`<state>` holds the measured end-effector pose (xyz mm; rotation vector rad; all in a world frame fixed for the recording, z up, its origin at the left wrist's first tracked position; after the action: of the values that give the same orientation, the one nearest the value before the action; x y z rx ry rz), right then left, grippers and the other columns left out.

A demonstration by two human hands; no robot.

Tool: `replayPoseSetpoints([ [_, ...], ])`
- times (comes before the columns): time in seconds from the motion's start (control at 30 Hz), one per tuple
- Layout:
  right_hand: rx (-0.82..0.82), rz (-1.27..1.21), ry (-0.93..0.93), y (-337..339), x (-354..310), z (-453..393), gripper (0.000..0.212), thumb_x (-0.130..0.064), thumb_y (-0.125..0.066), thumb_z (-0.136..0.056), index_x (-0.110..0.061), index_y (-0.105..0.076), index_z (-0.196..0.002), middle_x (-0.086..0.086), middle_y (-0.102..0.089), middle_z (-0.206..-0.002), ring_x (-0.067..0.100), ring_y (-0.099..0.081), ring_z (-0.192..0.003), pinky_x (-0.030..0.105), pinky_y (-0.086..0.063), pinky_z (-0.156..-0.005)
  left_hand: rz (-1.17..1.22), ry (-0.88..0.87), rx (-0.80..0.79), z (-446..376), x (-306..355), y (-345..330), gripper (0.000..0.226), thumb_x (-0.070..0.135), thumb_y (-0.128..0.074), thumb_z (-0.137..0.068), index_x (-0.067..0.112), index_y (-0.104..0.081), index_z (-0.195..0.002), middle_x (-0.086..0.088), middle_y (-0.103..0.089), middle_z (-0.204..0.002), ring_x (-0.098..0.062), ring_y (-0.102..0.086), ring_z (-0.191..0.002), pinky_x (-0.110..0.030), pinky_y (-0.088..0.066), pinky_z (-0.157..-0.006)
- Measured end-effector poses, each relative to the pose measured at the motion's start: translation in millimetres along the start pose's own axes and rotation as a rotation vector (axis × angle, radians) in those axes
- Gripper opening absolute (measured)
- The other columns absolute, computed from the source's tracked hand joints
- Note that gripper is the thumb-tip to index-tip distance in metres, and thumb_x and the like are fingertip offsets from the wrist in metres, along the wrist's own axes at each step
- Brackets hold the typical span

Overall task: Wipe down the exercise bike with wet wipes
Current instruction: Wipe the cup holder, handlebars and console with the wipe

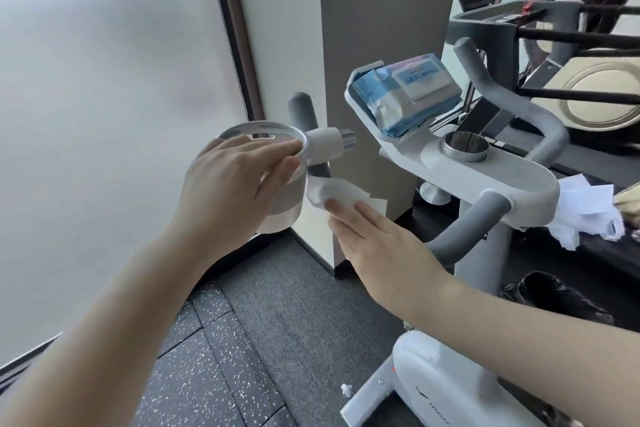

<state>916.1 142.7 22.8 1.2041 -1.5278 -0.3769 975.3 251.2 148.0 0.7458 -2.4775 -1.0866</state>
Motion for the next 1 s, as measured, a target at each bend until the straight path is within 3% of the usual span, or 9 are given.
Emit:
replayPoseSetpoints([
  [0.1, 0.052, -0.052, -0.008, 4, 4, -15, 0.058, -0.014, -0.022, -0.082, 0.0, -0.068, -0.115, 0.013, -0.058, -0.132, 0.027, -0.04, -0.137, 0.039, -0.028, -0.111, 0.012, 0.001, 0.016, 2, 4, -2, 0.04, 0.04, -0.038, -0.098, 0.026, -0.069, -0.118, 0.005, -0.067, -0.12, -0.023, -0.058, -0.108, -0.032, -0.034, -0.098],
  [0.23, 0.043, -0.209, -0.107, 7, 12, -45, 0.042, -0.025, -0.064, -0.079, -0.007, -0.069, -0.117, 0.007, -0.058, -0.134, 0.024, -0.046, -0.133, 0.037, -0.042, -0.105, 0.098, 0.114, -0.087, -6, 0, 4, 0.042, 0.045, -0.043, -0.091, 0.036, -0.06, -0.128, 0.018, -0.036, -0.152, -0.01, -0.042, -0.135, -0.031, -0.031, -0.106],
  [0.33, 0.003, -0.387, -0.245, -5, 16, -5, 0.057, -0.027, -0.045, -0.094, -0.007, -0.035, -0.146, 0.009, -0.03, -0.155, 0.03, -0.048, -0.126, 0.04, -0.048, -0.098, 0.011, 0.171, -0.359, -21, -4, -9, 0.064, 0.062, -0.031, -0.087, 0.043, -0.029, -0.148, 0.024, -0.015, -0.158, -0.005, -0.025, -0.143, -0.035, -0.028, -0.111],
  [0.43, -0.028, -0.433, -0.371, 7, 28, 19, 0.058, -0.032, -0.029, -0.097, -0.008, -0.027, -0.149, 0.009, -0.039, -0.15, 0.023, -0.065, -0.083, 0.031, -0.054, -0.063, -0.169, 0.125, -0.569, -32, -4, -28, 0.063, 0.067, -0.019, -0.095, 0.042, -0.016, -0.152, 0.018, -0.011, -0.16, -0.003, -0.006, -0.148, -0.039, -0.009, -0.121],
  [0.5, -0.149, -0.522, -0.429, 4, 37, 4, 0.054, -0.033, -0.026, -0.102, -0.007, -0.022, -0.15, 0.008, -0.044, -0.142, 0.027, -0.065, -0.091, 0.034, -0.049, -0.068, -0.177, 0.13, -0.609, -37, -2, -34, 0.058, 0.063, -0.019, -0.096, 0.043, -0.019, -0.151, 0.02, -0.014, -0.159, -0.004, -0.009, -0.148, -0.043, -0.011, -0.119],
  [0.57, -0.283, -0.908, -0.559, -14, 47, -19, 0.045, -0.035, -0.027, -0.104, -0.007, -0.034, -0.139, 0.011, -0.055, -0.126, 0.03, -0.062, -0.098, 0.035, -0.045, -0.075, -0.196, 0.123, -0.597, -39, -1, -35, 0.057, 0.064, -0.021, -0.097, 0.043, -0.024, -0.149, 0.019, -0.022, -0.158, -0.006, -0.017, -0.146, -0.042, -0.019, -0.115],
  [0.73, -0.572, -2.263, -0.892, -44, 42, -29, 0.036, -0.032, -0.033, -0.105, -0.003, -0.052, -0.109, 0.014, -0.064, -0.073, 0.026, -0.061, -0.061, 0.031, -0.051, -0.062, -0.197, 0.131, -0.534, -37, 0, -31, 0.073, 0.067, -0.013, -0.081, 0.043, -0.031, -0.147, 0.018, -0.031, -0.154, -0.009, -0.028, -0.141, -0.036, -0.025, -0.108],
  [0.9, -0.799, -2.08, -0.879, -52, 41, -3, 0.05, -0.042, -0.034, -0.102, 0.001, -0.059, -0.113, 0.012, -0.062, -0.078, 0.027, -0.056, -0.064, 0.032, -0.052, -0.059, -0.161, 0.155, -0.483, -37, 0, -26, 0.069, 0.069, -0.016, -0.081, 0.046, -0.038, -0.142, 0.023, -0.036, -0.15, -0.006, -0.033, -0.137, -0.035, -0.025, -0.108],
  [1.0, -0.656, -2.144, -1.033, -50, 43, -29, 0.042, -0.04, -0.036, -0.103, -0.005, -0.059, -0.099, 0.01, -0.062, -0.077, 0.024, -0.057, -0.063, 0.032, -0.052, -0.064, -0.132, 0.165, -0.457, -37, 0, -25, 0.065, 0.066, -0.014, -0.084, 0.047, -0.041, -0.141, 0.026, -0.036, -0.149, -0.004, -0.033, -0.137, -0.033, -0.025, -0.107],
])
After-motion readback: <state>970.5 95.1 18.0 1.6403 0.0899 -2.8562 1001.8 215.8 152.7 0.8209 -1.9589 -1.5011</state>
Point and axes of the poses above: each hand's wrist, its own z-axis away from the middle knuckle, its own y-axis out of the back of the hand, x = y × z, the point moved 8 cm from there along -z, towards the middle knuckle
